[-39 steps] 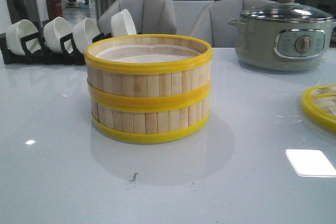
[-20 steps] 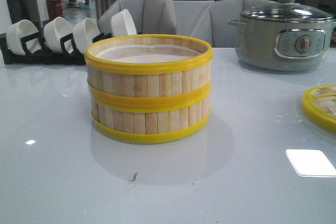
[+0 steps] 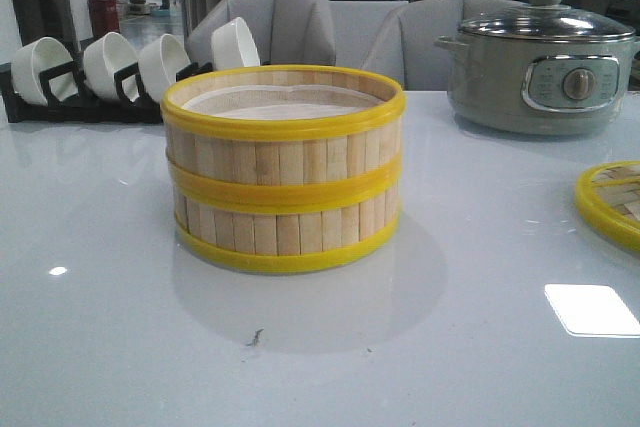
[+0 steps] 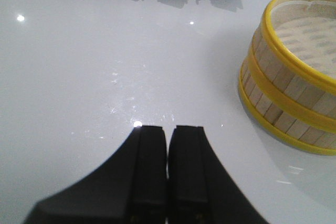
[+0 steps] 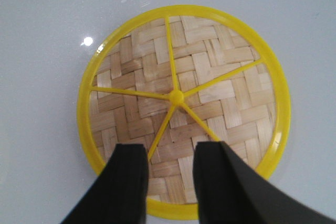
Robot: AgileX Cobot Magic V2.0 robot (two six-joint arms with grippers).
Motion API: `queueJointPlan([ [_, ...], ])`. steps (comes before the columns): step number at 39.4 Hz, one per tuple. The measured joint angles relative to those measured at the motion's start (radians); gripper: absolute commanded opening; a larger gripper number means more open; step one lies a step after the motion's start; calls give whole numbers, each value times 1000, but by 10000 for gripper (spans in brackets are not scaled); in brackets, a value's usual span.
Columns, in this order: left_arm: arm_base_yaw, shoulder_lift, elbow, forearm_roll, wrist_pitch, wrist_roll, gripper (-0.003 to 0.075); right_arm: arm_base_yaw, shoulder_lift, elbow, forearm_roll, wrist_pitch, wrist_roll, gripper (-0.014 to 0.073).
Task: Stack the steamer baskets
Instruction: 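Lower the right gripper and grasp the woven lid's centre knob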
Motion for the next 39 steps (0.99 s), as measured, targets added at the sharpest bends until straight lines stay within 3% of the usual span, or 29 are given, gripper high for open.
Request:
queueJointPlan([
  [16, 0, 0, 0, 0, 0, 0, 85, 0, 253, -193, -15, 111, 0, 343],
  [39, 0, 0, 0, 2, 0, 0, 85, 0, 399, -264, -26, 129, 0, 343],
])
